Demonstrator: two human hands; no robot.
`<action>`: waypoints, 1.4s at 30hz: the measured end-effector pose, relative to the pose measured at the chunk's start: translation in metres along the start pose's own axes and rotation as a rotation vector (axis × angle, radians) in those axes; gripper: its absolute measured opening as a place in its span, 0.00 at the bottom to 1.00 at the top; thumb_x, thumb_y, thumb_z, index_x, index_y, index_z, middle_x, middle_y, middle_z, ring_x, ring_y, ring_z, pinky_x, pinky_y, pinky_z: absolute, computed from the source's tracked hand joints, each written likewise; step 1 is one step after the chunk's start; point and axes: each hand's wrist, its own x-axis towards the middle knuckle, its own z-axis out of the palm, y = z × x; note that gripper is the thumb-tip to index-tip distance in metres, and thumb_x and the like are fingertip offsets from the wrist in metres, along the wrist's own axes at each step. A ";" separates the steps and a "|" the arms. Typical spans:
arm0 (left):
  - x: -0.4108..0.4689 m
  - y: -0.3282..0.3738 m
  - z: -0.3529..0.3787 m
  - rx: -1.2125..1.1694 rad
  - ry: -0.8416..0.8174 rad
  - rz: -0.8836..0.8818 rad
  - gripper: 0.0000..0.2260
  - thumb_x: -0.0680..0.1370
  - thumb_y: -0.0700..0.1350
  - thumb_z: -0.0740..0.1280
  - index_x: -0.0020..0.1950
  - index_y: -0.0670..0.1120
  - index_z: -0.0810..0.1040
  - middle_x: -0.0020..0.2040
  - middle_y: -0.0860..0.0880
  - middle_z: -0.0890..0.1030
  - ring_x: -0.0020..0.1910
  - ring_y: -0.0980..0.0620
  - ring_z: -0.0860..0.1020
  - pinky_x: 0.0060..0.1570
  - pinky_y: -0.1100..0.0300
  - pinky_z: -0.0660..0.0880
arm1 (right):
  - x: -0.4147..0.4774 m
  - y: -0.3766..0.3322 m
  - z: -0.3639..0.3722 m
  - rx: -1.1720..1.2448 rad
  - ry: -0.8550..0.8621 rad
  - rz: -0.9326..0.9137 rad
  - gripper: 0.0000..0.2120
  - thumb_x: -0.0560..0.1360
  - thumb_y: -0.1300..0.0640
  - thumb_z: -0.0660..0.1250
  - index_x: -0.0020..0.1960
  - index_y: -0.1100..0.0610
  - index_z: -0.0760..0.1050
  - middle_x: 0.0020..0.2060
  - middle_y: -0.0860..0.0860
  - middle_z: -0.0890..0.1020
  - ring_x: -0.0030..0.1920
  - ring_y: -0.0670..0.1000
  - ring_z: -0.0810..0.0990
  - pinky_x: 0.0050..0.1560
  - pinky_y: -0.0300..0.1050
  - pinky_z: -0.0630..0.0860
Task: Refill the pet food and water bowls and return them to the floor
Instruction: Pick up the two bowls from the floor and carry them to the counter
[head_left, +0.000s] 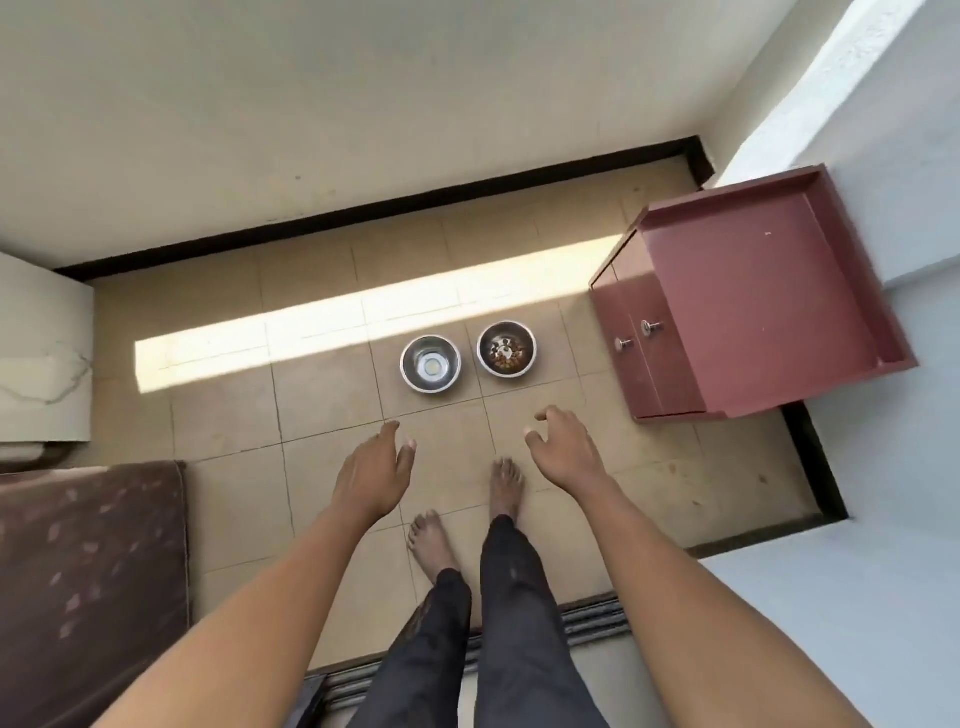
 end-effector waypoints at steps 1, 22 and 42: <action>0.029 -0.006 0.015 -0.015 -0.026 -0.028 0.24 0.85 0.54 0.56 0.78 0.43 0.66 0.62 0.39 0.82 0.64 0.36 0.78 0.60 0.45 0.74 | 0.033 0.004 0.013 0.032 -0.006 0.030 0.20 0.83 0.50 0.64 0.72 0.58 0.74 0.71 0.57 0.78 0.72 0.58 0.75 0.71 0.53 0.71; 0.478 -0.123 0.299 -1.179 0.005 -0.790 0.12 0.85 0.45 0.62 0.65 0.40 0.74 0.45 0.43 0.83 0.36 0.48 0.84 0.32 0.57 0.79 | 0.515 0.134 0.232 0.920 0.216 0.606 0.08 0.83 0.54 0.68 0.56 0.59 0.75 0.38 0.55 0.83 0.30 0.50 0.83 0.37 0.49 0.86; 0.277 0.033 0.091 -1.032 -0.026 -0.640 0.08 0.83 0.37 0.57 0.60 0.40 0.74 0.42 0.42 0.83 0.29 0.51 0.85 0.32 0.59 0.74 | 0.289 0.085 0.052 0.965 0.172 0.558 0.05 0.83 0.60 0.68 0.50 0.61 0.76 0.36 0.58 0.79 0.24 0.50 0.76 0.22 0.40 0.77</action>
